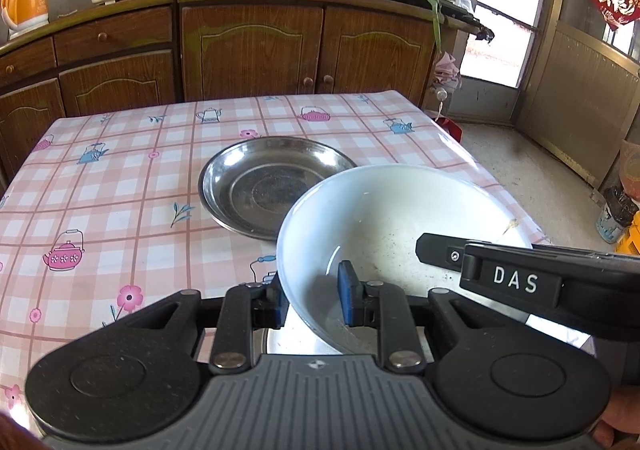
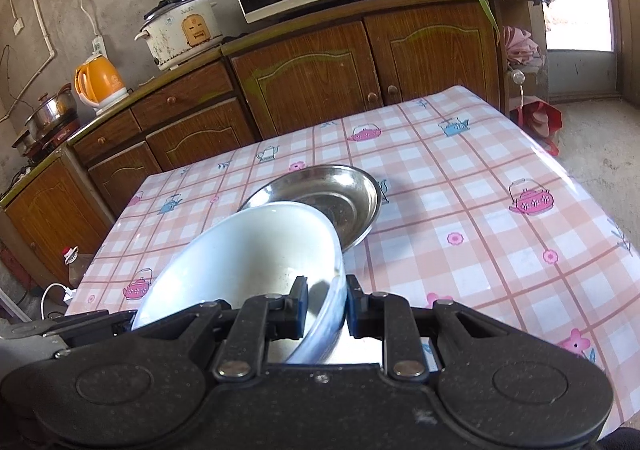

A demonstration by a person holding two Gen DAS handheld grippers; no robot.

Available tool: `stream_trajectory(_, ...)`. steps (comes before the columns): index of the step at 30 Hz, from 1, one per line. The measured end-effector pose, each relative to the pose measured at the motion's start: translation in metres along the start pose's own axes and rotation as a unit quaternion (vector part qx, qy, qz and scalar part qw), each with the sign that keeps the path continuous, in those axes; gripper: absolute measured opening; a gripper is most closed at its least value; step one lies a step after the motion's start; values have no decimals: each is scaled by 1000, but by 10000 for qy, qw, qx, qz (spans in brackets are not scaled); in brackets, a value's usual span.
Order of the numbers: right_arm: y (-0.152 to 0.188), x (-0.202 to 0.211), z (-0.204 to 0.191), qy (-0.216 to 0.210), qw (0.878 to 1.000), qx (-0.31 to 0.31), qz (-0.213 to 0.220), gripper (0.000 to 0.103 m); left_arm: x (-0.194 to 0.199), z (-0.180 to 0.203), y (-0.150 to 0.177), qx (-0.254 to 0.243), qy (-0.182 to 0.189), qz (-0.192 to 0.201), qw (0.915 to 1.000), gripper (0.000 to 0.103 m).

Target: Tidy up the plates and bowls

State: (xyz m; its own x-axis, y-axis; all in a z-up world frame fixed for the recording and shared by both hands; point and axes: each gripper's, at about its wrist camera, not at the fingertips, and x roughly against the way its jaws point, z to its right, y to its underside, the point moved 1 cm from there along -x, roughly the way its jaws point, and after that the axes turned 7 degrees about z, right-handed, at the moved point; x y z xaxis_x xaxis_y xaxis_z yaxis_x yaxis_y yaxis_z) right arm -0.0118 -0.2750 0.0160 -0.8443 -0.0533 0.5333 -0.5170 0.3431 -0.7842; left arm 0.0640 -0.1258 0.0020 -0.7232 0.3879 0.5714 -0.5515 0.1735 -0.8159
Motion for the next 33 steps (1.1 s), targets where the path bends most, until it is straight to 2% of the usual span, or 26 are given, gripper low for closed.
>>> stream_trajectory(14, 28, -13, 14, 79, 9990, -150, -422, 26, -13, 2, 20, -134, -13, -441, 9989, 23)
stream_trajectory(33, 50, -26, 20, 37, 9972, -175, -726, 26, -22, -1, 37, -143, -84, -720, 9973, 24)
